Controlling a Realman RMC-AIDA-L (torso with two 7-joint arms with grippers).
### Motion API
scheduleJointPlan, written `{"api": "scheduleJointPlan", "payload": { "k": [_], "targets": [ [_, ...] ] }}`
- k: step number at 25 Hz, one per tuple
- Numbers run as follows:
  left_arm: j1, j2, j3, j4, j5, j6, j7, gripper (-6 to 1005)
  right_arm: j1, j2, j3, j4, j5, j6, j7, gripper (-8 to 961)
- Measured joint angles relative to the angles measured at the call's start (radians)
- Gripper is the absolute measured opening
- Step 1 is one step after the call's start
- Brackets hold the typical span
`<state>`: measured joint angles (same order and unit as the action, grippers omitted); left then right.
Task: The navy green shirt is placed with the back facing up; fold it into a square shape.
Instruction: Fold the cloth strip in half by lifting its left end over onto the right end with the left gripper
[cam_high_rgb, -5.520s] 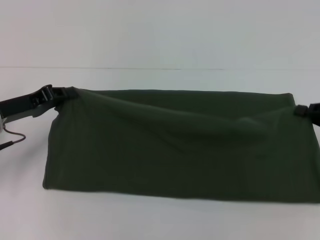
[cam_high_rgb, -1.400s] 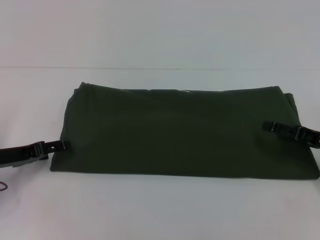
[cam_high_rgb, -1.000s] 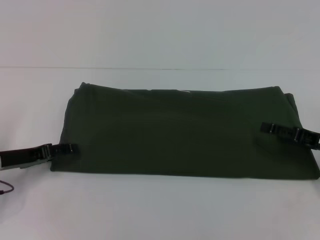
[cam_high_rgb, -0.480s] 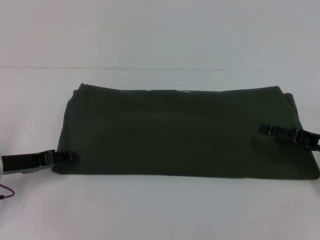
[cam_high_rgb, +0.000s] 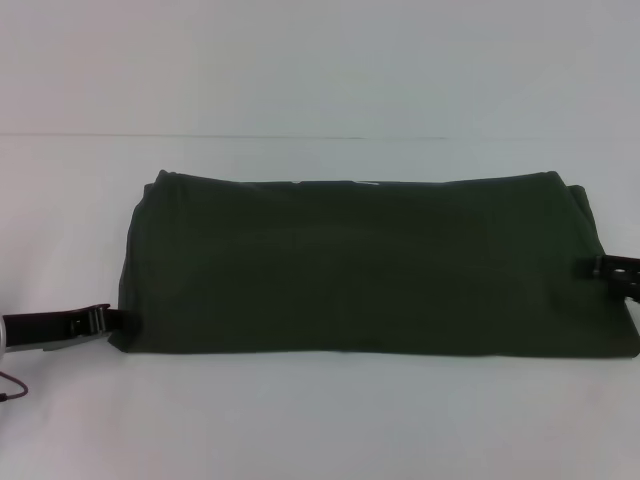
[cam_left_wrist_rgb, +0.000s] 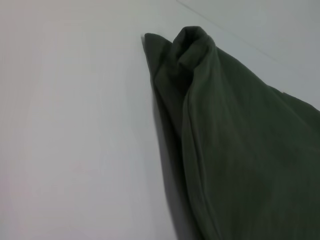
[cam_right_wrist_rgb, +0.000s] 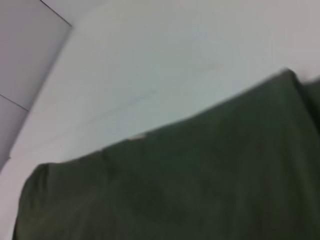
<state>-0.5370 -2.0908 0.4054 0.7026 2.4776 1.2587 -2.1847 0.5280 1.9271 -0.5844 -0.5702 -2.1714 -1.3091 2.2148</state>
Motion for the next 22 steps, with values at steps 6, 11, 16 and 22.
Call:
{"api": "scheduleJointPlan", "payload": {
  "k": [6, 11, 16, 22],
  "targets": [
    [-0.003, 0.003, 0.0, 0.001, 0.0, 0.006, 0.0, 174, 0.058, -0.045, -0.001, -0.16, -0.279, -0.148, 0.323, 924],
    [-0.009, 0.003, 0.004, 0.001, 0.0, 0.009, 0.0, 70, 0.131, -0.05, -0.012, -0.157, -0.459, -0.165, 0.4, 924],
    [-0.011, 0.004, 0.004, 0.002, 0.0, 0.01, 0.0, 5, 0.156, -0.02, -0.045, -0.138, -0.487, -0.132, 0.395, 924],
    [-0.014, 0.005, 0.003, 0.001, 0.0, 0.01, 0.0, 5, 0.157, -0.005, -0.067, -0.126, -0.49, -0.102, 0.395, 925]
  ]
}}
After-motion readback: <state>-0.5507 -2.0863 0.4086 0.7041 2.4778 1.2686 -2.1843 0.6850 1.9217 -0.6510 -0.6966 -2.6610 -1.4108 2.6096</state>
